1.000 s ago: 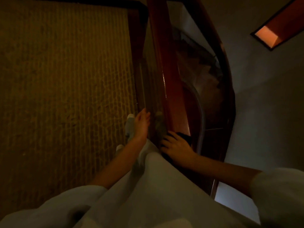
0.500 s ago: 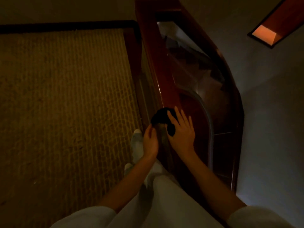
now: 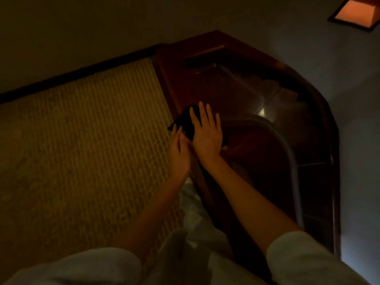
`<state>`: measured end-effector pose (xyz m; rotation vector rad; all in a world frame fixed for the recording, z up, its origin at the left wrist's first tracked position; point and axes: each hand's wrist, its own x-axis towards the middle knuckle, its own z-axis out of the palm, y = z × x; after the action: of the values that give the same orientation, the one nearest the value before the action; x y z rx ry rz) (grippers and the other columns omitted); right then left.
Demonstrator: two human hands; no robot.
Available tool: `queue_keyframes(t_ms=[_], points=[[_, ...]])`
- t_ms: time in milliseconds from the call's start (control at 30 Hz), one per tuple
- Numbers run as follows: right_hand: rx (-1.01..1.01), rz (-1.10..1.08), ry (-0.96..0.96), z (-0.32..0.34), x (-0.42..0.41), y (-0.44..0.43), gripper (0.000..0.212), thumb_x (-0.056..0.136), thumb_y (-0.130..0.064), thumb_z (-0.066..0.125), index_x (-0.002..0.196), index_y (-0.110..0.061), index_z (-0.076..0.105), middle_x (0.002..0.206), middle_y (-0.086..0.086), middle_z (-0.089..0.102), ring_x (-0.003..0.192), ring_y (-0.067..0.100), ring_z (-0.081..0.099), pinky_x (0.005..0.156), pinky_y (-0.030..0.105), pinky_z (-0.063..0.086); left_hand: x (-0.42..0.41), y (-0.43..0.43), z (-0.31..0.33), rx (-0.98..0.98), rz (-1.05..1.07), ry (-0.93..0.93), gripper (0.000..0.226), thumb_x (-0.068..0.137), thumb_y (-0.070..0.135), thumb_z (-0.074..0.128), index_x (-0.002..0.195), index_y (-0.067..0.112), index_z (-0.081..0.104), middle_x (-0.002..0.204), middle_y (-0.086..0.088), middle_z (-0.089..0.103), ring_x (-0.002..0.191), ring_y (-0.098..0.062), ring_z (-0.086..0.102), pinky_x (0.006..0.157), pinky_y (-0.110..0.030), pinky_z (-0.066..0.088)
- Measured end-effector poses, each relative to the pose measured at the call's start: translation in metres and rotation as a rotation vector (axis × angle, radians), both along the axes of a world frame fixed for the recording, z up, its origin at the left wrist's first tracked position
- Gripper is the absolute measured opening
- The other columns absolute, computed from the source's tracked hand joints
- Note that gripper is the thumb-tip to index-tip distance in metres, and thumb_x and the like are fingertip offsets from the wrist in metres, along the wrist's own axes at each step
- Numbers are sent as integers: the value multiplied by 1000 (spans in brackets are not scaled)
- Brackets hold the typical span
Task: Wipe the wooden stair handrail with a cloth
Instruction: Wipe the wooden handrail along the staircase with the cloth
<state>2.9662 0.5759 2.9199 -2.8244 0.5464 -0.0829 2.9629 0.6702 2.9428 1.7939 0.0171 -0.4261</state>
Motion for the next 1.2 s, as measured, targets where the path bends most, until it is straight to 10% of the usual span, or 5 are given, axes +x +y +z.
queue_keyframes(t_ms=[267, 433, 800, 933, 1200], points=[[89, 118, 43, 9, 181, -54, 56, 100, -43, 41, 153, -28, 29, 164, 1, 13, 151, 25, 4, 122, 44, 2, 122, -23, 26, 128, 59, -119, 37, 108, 20, 31, 138, 8, 48, 132, 21, 37, 108, 34, 30, 90, 9, 22], [114, 156, 17, 14, 242, -69, 56, 100, -44, 43, 152, -25, 32, 163, 3, 15, 151, 24, 5, 122, 42, -1, 120, -23, 21, 171, 79, -24, 47, 107, 30, 30, 151, 14, 31, 157, -3, 31, 142, -12, 30, 118, -32, 25], [763, -353, -136, 24, -18, -31, 49, 92, -15, 60, 138, -31, 53, 147, -18, 40, 119, -6, 46, 83, 1, 40, 70, -44, 7, 186, 110, 157, 49, 107, 28, 28, 154, 16, 23, 158, -6, 28, 145, -20, 28, 120, -42, 23], [1272, -791, -10, 17, -77, -37, 14, 97, -15, 57, 86, -12, 65, 80, 3, 63, 76, 23, 62, 69, 35, 48, 47, -54, -4, 310, 53, 100, 53, 106, 23, 33, 155, 12, 18, 160, -11, 22, 148, -26, 20, 121, -45, 17], [1079, -601, -44, 18, 103, -63, 29, 98, -36, 51, 95, -11, 64, 75, 2, 59, 66, 17, 58, 58, 32, 44, 52, -51, 4, 133, 87, 164, 50, 106, 14, 34, 154, 15, 22, 158, -5, 29, 145, -20, 29, 118, -45, 27]])
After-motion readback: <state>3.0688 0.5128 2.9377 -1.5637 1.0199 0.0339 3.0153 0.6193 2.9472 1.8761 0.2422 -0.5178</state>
